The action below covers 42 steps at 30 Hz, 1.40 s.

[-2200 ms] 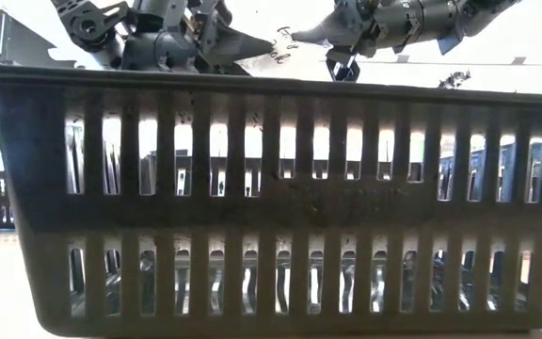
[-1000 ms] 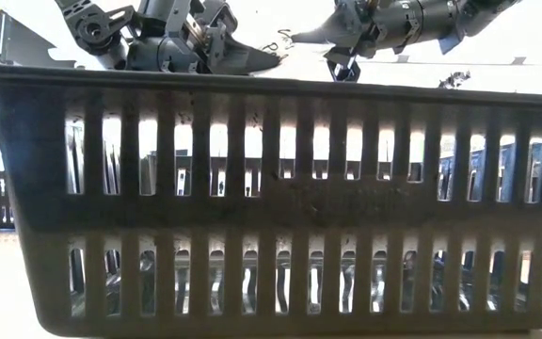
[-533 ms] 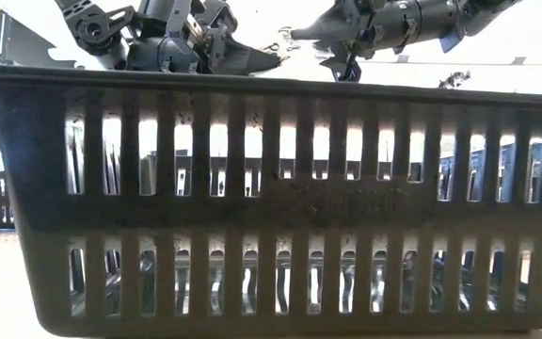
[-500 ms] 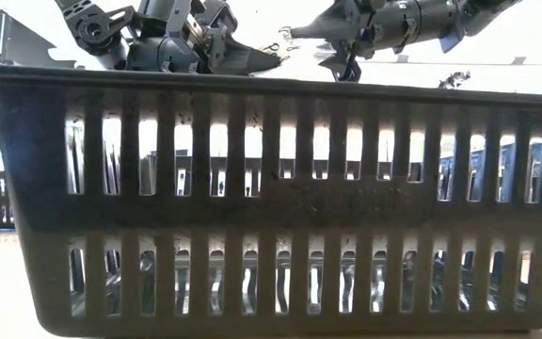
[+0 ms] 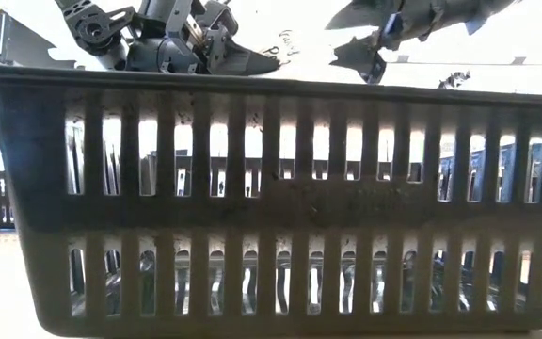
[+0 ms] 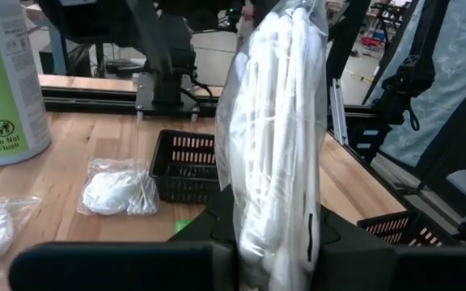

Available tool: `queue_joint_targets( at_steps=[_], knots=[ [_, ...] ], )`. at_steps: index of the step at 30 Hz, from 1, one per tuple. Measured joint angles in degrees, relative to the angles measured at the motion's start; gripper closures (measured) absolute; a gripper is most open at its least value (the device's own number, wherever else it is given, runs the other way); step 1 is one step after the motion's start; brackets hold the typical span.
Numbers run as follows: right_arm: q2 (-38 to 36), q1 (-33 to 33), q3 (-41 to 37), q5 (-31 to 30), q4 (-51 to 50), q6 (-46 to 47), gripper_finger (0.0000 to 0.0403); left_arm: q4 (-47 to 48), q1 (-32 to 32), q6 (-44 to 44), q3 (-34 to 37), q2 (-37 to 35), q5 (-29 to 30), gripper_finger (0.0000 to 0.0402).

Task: Pick & Place Travel size toiletries
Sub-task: Put the left pack of cotton buds into the top middle black bin

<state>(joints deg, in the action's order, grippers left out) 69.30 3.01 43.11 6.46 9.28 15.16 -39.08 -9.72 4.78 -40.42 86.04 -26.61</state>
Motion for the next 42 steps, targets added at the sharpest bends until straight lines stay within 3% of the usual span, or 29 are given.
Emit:
queue_joint_targets(
  at_steps=[14, 29, 42],
  knots=[
    [-9.5, 0.0, 0.0, 1.1, -12.7, 0.2, 0.0184, -0.3, 0.0, 0.0, 0.0, 0.0, 0.0, 0.0353],
    [-10.5, 0.0, 0.0, 1.2, -13.2, 0.1, 0.0241, -0.2, 0.0, 0.0, 0.0, 0.0, 0.3, 0.0353],
    [-12.7, 0.0, 0.0, 1.0, -14.2, -0.4, 0.0312, 0.1, -7.8, 0.0, 0.0, 0.0, 8.4, 0.0353]
  ],
)
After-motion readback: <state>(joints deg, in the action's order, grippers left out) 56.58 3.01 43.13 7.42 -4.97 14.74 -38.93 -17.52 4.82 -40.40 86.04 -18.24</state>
